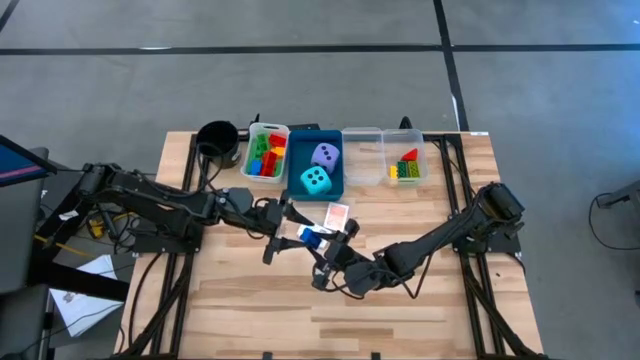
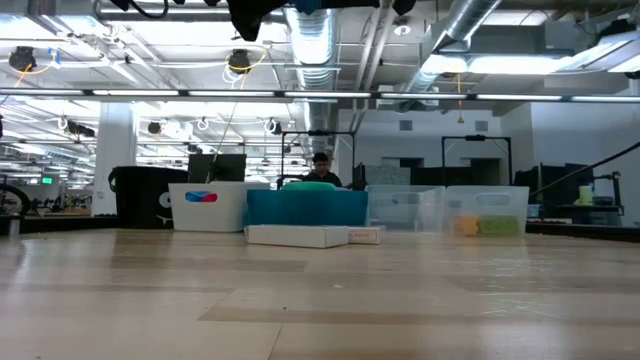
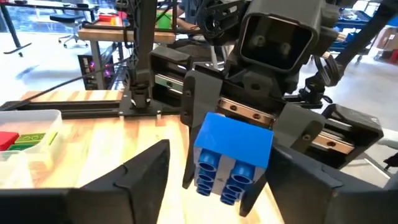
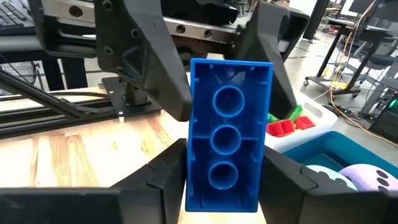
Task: Pick & Place Toys
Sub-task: Put the small dark blue game piece into the right transparent bin
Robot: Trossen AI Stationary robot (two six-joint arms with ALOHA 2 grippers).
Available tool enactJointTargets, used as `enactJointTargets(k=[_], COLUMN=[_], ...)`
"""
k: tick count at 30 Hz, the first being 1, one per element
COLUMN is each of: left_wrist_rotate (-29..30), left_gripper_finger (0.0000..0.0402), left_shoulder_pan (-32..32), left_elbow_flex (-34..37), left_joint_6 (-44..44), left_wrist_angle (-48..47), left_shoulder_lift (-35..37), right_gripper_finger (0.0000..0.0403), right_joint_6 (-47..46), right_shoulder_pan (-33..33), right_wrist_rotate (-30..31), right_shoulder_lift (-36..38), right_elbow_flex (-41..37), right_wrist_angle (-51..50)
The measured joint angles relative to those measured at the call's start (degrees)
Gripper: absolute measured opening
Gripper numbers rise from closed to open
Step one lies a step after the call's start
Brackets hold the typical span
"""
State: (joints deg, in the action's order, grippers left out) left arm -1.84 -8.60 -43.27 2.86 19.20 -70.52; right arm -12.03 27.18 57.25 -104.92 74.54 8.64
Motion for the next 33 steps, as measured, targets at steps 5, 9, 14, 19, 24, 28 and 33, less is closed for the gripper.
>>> enactJointTargets(k=[5,9,14,19,24,28,33], left_wrist_rotate=[1.31,2.09,3.36,6.53,6.86,10.05,10.26], left_gripper_finger=[0.0273,0.0284,0.0285,0.0285,0.0285,0.0285,0.0285], left_shoulder_pan=[0.02,0.28,0.31,-0.42,-0.96,0.03,1.86], left_elbow_flex=[0.02,0.02,0.02,2.59,13.72,22.94,28.72], left_joint_6=[-4.16,-3.13,0.39,2.39,2.35,2.12,5.41], left_wrist_angle=[-2.39,-8.40,-19.08,-22.01,-14.05,-1.78,2.09], left_shoulder_lift=[2.33,7.53,16.40,21.74,23.43,23.39,23.43], right_gripper_finger=[0.0135,0.0145,0.0185,0.0161,0.0105,0.0070,0.0052], right_joint_6=[0.05,1.75,1.51,1.50,1.49,1.45,-1.32], right_shoulder_pan=[0.37,1.22,2.52,4.07,7.38,9.69,11.57], right_wrist_rotate=[-0.03,-0.03,1.33,4.89,12.16,16.23,17.38], right_shoulder_lift=[0.02,0.04,1.26,2.93,5.29,7.81,8.83], right_elbow_flex=[0.00,0.00,0.06,0.02,0.00,0.00,0.00], right_wrist_angle=[-0.46,-1.36,-1.59,-3.95,-7.98,-11.79,-14.61])
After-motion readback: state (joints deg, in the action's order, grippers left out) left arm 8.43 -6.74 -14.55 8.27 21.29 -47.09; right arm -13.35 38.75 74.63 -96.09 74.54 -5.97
